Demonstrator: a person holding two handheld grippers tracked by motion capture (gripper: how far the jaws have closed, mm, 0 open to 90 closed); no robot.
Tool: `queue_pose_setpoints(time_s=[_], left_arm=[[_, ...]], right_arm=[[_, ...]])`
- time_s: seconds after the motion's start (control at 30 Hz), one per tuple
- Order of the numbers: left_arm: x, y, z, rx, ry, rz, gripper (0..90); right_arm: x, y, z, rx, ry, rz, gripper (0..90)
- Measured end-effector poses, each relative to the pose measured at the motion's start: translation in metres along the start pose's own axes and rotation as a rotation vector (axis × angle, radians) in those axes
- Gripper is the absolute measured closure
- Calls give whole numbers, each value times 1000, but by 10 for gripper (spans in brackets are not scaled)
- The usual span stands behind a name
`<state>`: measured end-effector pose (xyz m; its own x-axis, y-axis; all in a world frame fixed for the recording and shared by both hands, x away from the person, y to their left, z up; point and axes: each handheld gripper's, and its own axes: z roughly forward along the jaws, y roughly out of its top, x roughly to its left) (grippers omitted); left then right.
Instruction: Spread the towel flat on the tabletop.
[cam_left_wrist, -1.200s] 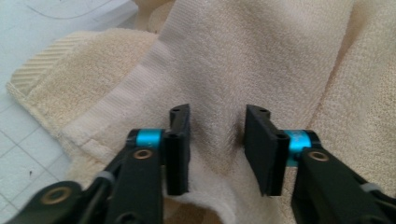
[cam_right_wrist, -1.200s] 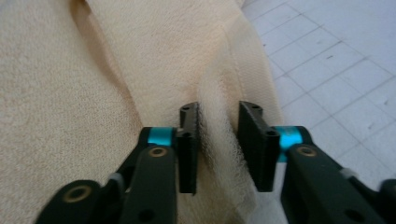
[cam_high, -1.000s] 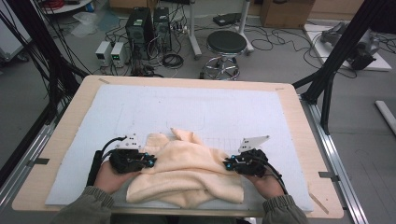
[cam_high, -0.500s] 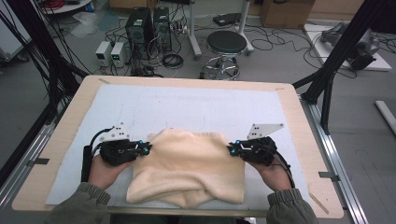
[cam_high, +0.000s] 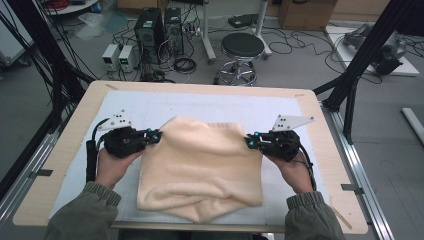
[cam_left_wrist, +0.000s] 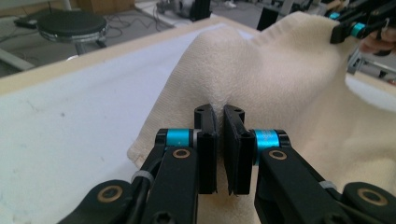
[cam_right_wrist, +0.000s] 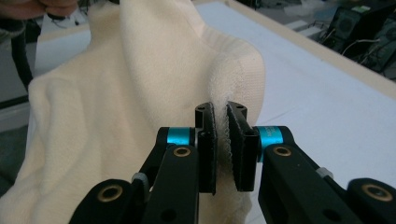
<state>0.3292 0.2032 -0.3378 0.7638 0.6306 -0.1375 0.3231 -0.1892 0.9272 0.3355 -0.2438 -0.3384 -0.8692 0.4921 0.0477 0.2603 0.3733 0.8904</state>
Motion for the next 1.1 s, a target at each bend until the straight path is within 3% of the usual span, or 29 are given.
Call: queue_pose_setpoints(time_s=[0.1, 0.23, 0.53, 0.6, 0.63, 0.73, 0.83, 0.9, 0.97, 1.03, 1.07, 1.1], left_arm=[[7, 11, 2, -35, 3, -10, 838], [11, 12, 2, -17, 3, 0, 837], [5, -27, 0, 20, -33, -11, 835], [1, -35, 1, 34, -50, -8, 834], [-1, -40, 1, 49, -70, -10, 834], [-6, -50, 0, 76, -85, 0, 835], [-2, -50, 2, 86, -67, -10, 837], [8, -40, 8, 100, 3, -34, 841], [23, -20, 18, 68, 42, -72, 844], [42, 15, 36, 45, 103, -89, 846], [52, 35, 46, 29, 134, -70, 841], [59, 51, 55, 1, 199, -58, 808]], right_arm=[[-9, 10, 1, -28, -1, 1, 831], [-14, 16, 3, -27, 10, 11, 831], [1, -6, 9, -12, 67, -4, 830], [7, -12, 11, 27, 75, -10, 830], [10, -15, 12, 14, 80, -22, 830], [19, -28, 17, 75, 110, -18, 830], [21, -38, 21, 112, 134, 0, 831], [18, -36, 22, 124, 129, 26, 841], [5, -22, 24, 126, 90, 20, 848], [-20, 9, 28, 97, 10, -6, 849], [-38, 31, 31, 77, -37, 11, 847], [-56, 52, 34, 55, -109, 26, 814]])
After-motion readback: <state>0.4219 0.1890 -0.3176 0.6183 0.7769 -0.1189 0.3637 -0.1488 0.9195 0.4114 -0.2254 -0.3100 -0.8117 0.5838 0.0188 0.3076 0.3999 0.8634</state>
